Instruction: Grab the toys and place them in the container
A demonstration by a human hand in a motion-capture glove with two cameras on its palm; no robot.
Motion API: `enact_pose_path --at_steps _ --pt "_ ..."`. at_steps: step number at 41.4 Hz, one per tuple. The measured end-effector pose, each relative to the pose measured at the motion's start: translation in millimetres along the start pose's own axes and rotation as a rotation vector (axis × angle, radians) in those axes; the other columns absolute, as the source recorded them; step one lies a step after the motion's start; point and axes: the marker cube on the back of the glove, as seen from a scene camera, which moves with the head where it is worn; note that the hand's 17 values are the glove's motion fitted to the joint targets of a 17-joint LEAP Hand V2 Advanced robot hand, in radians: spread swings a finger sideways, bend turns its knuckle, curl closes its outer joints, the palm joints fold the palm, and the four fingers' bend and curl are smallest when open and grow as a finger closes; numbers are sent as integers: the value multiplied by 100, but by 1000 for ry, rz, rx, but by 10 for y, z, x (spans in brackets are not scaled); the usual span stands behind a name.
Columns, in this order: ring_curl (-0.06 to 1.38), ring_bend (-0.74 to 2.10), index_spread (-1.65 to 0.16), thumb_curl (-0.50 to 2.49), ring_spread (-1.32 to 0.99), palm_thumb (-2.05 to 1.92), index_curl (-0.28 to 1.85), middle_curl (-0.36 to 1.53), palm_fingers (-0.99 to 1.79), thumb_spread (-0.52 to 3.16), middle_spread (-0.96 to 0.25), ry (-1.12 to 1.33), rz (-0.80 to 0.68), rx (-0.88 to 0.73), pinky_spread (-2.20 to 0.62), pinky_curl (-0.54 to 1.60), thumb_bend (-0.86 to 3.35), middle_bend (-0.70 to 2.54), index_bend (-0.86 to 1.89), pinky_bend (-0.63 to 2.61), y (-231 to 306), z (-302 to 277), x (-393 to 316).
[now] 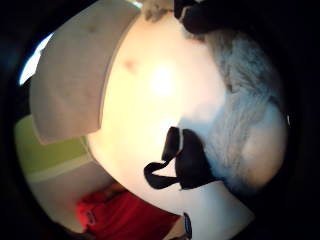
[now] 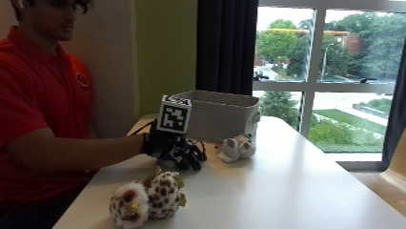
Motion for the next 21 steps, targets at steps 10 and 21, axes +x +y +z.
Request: enact_pose_path --at_steps 10,21 --pt "34 83 -44 37 -24 37 33 17 73 124 -17 112 -14 146 -38 37 14 21 31 124 -67 8 -56" --pt "43 100 -43 55 -39 59 51 31 126 92 -34 89 -61 329 -45 34 18 56 59 95 -152 -55 -44"
